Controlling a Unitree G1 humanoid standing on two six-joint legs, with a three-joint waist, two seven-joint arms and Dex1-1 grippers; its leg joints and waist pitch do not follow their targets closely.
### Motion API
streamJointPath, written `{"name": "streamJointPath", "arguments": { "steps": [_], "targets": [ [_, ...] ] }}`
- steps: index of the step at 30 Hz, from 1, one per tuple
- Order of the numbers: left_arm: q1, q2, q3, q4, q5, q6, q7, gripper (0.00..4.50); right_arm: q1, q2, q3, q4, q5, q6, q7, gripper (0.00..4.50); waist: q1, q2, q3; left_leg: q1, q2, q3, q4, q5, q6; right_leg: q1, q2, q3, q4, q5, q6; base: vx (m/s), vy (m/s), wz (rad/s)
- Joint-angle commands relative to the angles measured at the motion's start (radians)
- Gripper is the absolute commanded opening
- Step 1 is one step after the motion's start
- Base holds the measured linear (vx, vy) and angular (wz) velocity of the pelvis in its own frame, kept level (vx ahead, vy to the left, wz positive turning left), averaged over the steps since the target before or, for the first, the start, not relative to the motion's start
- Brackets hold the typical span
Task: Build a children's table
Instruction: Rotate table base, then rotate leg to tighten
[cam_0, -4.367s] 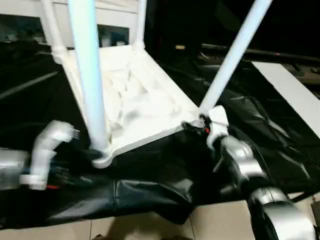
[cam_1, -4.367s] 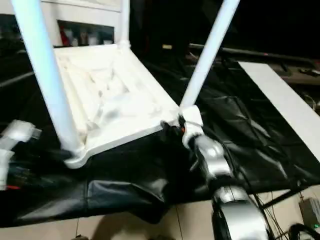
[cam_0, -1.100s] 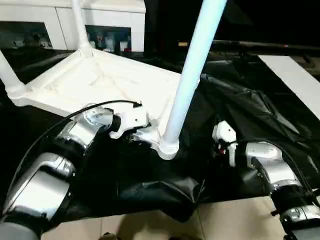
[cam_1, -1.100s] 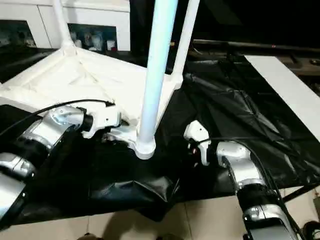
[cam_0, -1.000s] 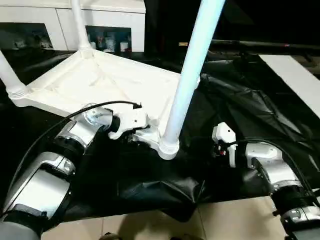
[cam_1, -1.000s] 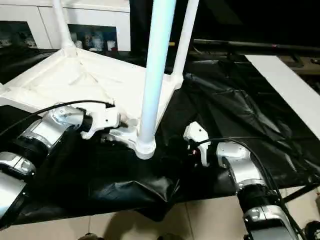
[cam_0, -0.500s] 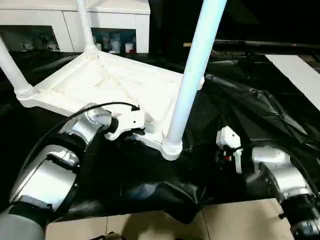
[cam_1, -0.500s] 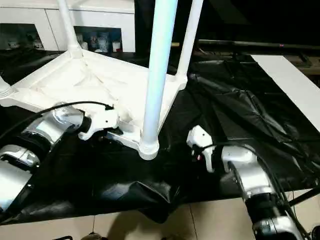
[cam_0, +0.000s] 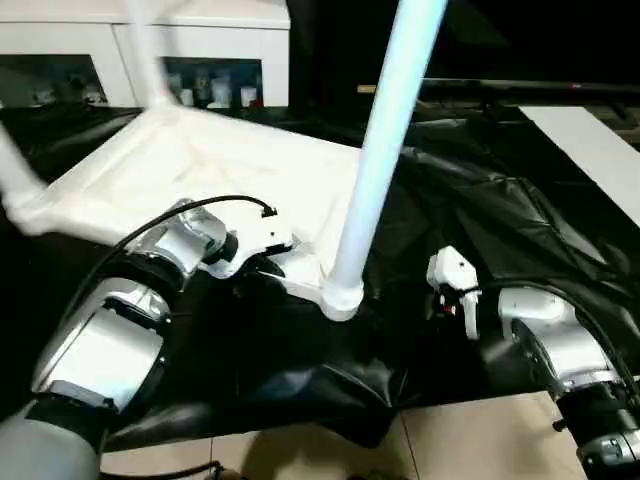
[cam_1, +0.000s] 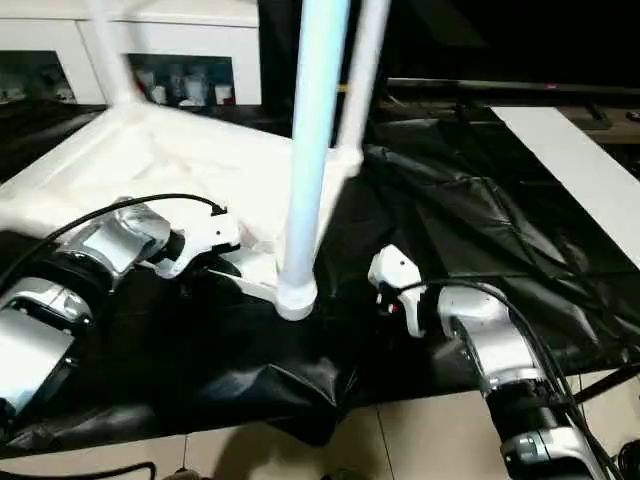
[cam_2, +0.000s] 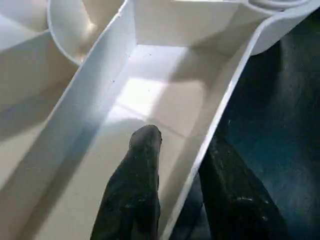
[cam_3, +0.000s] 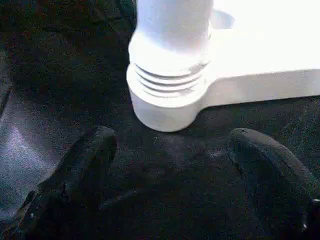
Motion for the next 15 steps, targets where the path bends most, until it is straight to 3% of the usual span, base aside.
{"name": "streamJointPath", "arguments": {
  "steps": [1,4,5,8,10,12,15],
  "targets": [
    [0.065,-0.006,0.041,0.003,-0.026,0.108,0.11,0.94,-0.024,0.012,-0.006,0.031,-0.02,-0.019,-0.033,3.99,0.01,-0.018,-0.073,0.005,0.001,0.005,-0.06,-0.171,0.057,0.062,-0.067,0.034,-0.083,-0.208,-0.24,0.0,0.0,0.0],
    [0.124,-0.006,0.069,-0.106,-0.041,0.191,0.152,0.88,-0.043,0.028,-0.007,0.06,-0.027,-0.029,-0.067,3.99,0.006,-0.014,-0.07,0.004,0.0,0.003,-0.062,-0.189,0.053,0.057,-0.069,0.031,-0.091,-0.281,-0.219,0.0,0.0,0.0],
    [0.141,-0.005,0.078,-0.143,-0.047,0.203,0.157,0.85,-0.047,0.032,-0.006,0.066,-0.028,-0.032,-0.072,3.99,0.004,-0.021,-0.069,0.002,0.003,0.001,-0.065,-0.189,0.05,0.059,-0.07,0.031,-0.088,-0.293,-0.211,0.0,0.0,0.0],
    [0.195,-0.001,0.088,-0.247,-0.057,0.173,0.158,0.75,-0.055,0.039,0.0,0.083,-0.034,-0.041,-0.087,3.99,0.001,-0.018,-0.07,0.008,0.003,0.004,-0.064,-0.202,0.05,0.051,-0.067,0.031,-0.094,-0.311,-0.2,0.0,0.0,0.0],
    [0.233,-0.002,0.095,-0.325,-0.068,0.155,0.142,0.74,-0.058,0.042,0.001,0.089,-0.035,-0.046,-0.097,3.99,0.0,-0.024,-0.069,0.007,0.004,0.004,-0.065,-0.213,0.049,0.05,-0.069,0.032,-0.098,-0.348,-0.178,0.0,0.0,0.0],
    [0.278,0.01,0.077,-0.415,-0.07,0.118,0.102,0.71,-0.06,0.046,0.002,0.096,-0.036,-0.051,-0.101,3.99,0.001,-0.023,-0.071,0.007,0.006,0.002,-0.066,-0.202,0.049,0.051,-0.069,0.034,-0.094,-0.323,-0.179,0.0,0.0,0.0],
    [0.317,0.029,0.051,-0.493,-0.06,0.09,0.076,0.7,-0.063,0.05,0.001,0.102,-0.037,-0.056,-0.102,3.99,0.0,-0.018,-0.074,0.007,0.008,0.006,-0.067,-0.173,0.057,0.049,-0.064,0.036,-0.082,-0.215,-0.21,0.0,0.0,0.0]
  ]
}}
